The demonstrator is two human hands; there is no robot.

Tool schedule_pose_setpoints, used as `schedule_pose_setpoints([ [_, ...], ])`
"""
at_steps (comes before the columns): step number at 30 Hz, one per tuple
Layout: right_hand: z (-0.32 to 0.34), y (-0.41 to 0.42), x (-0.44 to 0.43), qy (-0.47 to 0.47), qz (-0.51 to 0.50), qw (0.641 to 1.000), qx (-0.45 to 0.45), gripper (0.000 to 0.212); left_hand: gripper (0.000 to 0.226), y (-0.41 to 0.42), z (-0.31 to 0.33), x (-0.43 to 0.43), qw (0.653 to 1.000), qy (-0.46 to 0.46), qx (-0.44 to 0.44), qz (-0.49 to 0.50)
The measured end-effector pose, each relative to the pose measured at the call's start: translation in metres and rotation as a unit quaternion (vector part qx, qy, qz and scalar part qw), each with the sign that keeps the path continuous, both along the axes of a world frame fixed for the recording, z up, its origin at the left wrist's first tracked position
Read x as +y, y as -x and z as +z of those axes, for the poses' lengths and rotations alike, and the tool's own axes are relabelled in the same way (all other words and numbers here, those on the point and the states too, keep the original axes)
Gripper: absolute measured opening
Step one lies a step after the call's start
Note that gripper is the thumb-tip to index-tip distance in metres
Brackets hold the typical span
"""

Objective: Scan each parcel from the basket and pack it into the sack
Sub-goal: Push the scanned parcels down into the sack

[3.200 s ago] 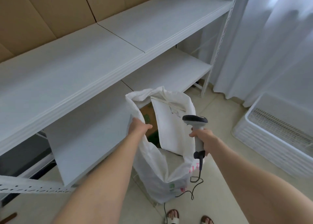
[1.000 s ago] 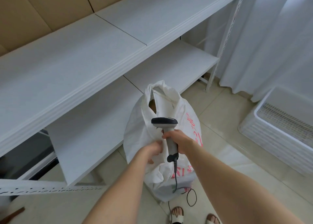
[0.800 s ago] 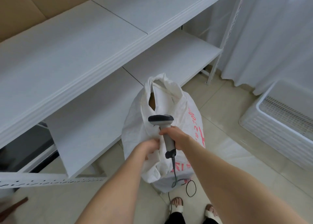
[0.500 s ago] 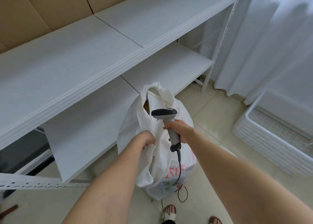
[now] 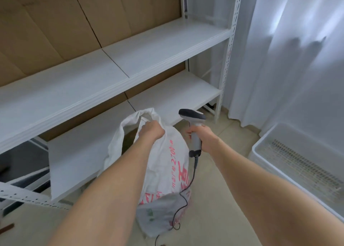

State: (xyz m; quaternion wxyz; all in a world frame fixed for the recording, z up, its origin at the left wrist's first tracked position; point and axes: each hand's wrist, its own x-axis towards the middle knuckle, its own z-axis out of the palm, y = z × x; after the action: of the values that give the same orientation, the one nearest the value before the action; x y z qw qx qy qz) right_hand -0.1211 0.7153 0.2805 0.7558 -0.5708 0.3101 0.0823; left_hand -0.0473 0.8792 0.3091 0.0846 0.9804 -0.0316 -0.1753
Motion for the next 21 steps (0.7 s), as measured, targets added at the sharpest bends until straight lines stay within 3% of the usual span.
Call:
schedule_pose_setpoints([
  [6, 0.018, 0.011, -0.072, 0.032, 0.006, 0.999, 0.01, 0.015, 0.018, 0.016, 0.018, -0.08, 0.999, 0.029, -0.026, -0.007],
  [12, 0.021, -0.007, -0.123, -0.003, -0.02, 1.0, -0.001, 0.013, 0.02, -0.002, 0.015, -0.134, 0.998, 0.036, -0.047, -0.009],
  [21, 0.006, -0.101, -0.19, -0.029, -0.046, 0.998, -0.007, 0.022, 0.022, -0.095, -0.018, -0.21, 0.991, 0.13, -0.019, 0.016],
])
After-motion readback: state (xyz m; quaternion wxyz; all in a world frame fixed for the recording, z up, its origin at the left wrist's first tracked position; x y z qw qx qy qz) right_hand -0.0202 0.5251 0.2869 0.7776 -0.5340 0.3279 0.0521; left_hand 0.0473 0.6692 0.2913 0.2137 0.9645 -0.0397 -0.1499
